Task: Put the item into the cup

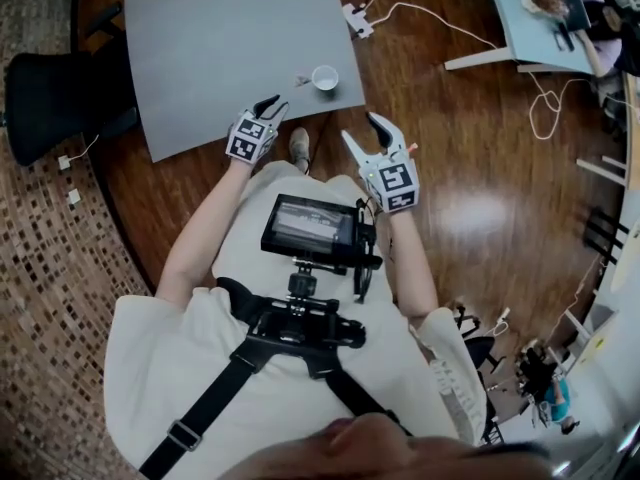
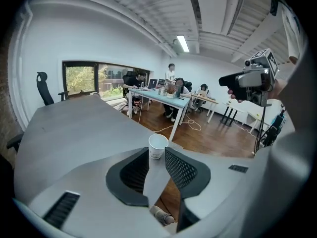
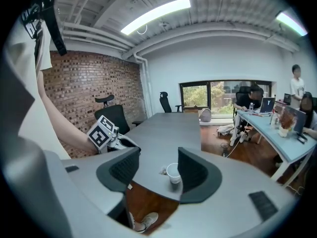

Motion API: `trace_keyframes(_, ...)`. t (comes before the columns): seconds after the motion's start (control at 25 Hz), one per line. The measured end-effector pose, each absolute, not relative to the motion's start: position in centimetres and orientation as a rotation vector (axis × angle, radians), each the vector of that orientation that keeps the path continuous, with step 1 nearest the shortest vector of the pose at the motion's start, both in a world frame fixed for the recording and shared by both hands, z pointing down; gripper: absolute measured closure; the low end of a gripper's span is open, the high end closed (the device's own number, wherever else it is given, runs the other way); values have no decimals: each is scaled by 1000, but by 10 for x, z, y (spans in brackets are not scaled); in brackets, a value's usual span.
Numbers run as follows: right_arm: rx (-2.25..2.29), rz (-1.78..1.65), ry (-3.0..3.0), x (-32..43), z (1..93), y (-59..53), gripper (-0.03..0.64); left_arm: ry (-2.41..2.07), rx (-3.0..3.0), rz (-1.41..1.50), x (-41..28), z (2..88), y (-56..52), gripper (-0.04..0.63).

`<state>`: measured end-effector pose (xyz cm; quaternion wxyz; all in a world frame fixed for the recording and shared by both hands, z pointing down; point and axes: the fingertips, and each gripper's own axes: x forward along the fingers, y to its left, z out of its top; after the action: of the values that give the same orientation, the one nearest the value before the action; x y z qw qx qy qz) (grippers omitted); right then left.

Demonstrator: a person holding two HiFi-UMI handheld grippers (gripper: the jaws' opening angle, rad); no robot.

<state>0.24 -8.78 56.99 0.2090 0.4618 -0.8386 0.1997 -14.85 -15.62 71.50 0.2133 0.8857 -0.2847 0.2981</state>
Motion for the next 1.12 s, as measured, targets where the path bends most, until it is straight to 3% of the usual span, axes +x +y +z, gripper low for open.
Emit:
trace_keyframes(0.48, 1363, 563, -2274, 5, 590, -142, 356, -701, 2432, 978, -130, 766, -201, 479)
trace_keyframes(0.84, 1211, 625, -2278, 48, 634, -184, 356, -690, 2275, 1107, -95, 846, -225, 474)
trace_keyframes(1.12, 1128, 619, -2284, 53, 640, -201, 356, -691, 2167, 1203, -105, 890, -218, 468)
